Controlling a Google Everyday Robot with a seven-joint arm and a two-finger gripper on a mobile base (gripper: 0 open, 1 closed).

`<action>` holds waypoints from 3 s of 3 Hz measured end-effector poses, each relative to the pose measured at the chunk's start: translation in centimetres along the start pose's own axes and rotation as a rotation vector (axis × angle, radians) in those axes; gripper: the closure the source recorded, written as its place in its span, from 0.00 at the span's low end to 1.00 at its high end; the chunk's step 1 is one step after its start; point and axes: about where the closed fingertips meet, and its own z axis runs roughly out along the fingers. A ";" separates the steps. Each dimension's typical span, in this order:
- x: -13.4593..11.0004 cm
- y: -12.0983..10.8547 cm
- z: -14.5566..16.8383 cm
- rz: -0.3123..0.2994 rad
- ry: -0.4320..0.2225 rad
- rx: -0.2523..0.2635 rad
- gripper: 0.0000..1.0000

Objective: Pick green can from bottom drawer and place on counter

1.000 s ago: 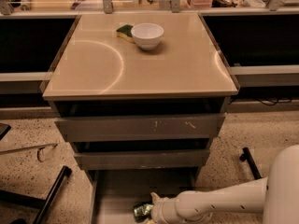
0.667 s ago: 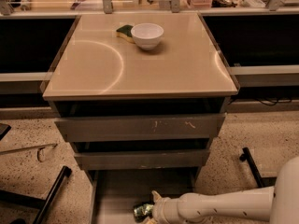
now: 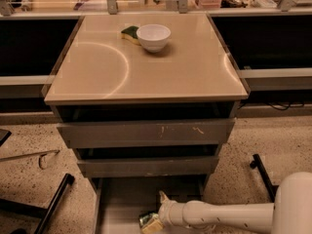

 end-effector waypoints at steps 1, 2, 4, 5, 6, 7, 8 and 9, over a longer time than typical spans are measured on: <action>0.0 0.0 0.0 0.000 0.000 0.000 0.00; 1.3 0.3 2.4 -0.002 -0.003 -0.011 0.00; 4.7 0.5 6.4 0.028 -0.019 0.020 0.00; 5.6 -0.1 8.0 0.044 -0.017 0.022 0.00; 5.2 -1.1 9.3 0.030 -0.005 0.015 0.00; 5.3 -1.8 10.6 0.022 0.024 0.002 0.00; 6.0 -2.0 11.4 0.032 0.032 -0.008 0.00; 6.8 -2.0 12.1 0.054 0.010 -0.017 0.00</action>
Offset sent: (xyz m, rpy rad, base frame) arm 0.0032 0.0282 -0.0692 0.0152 0.0076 0.0222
